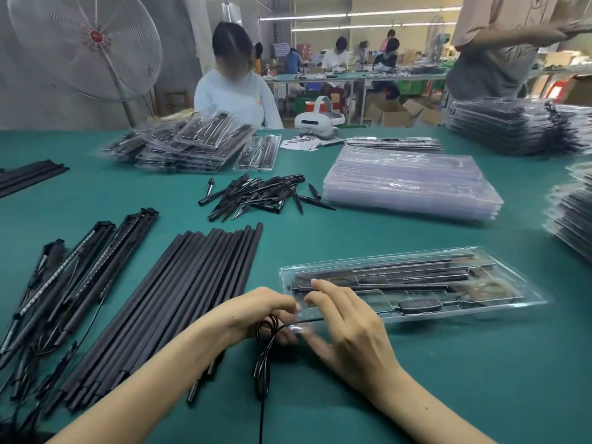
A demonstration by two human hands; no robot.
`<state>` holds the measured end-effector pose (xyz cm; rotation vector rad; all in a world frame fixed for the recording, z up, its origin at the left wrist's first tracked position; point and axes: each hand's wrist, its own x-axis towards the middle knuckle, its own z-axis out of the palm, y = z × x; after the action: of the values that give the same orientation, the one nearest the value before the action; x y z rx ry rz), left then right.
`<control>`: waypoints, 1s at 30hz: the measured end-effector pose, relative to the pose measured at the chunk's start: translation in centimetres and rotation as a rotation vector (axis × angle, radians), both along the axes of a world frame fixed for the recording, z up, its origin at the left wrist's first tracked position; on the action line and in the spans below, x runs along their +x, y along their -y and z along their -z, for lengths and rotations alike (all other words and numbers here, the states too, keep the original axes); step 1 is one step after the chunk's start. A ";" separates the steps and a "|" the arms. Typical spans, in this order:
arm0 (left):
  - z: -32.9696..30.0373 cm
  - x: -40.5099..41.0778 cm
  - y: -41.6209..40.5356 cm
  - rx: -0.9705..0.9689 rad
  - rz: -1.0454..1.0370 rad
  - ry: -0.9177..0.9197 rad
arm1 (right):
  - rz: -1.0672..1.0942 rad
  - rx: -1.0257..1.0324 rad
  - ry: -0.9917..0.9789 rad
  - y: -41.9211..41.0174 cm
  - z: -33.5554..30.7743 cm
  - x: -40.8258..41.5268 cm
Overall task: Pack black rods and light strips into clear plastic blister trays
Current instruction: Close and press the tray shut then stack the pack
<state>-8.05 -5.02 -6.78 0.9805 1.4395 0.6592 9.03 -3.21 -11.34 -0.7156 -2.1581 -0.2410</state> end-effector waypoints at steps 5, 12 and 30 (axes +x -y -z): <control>0.1 -0.1 -0.3 -0.040 -0.026 0.053 | 0.080 -0.013 0.070 0.0 0.1 -0.1; 0.2 0.0 -0.3 -0.047 -0.004 0.033 | 0.054 0.065 0.134 -0.5 0.4 0.1; -0.7 -0.5 0.0 -0.198 -0.036 0.239 | 0.023 -0.063 0.095 -0.3 -0.2 0.4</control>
<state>-8.58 -4.99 -6.05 0.6985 1.2860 0.6245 9.41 -2.95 -11.16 -0.7798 -2.2573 -0.2238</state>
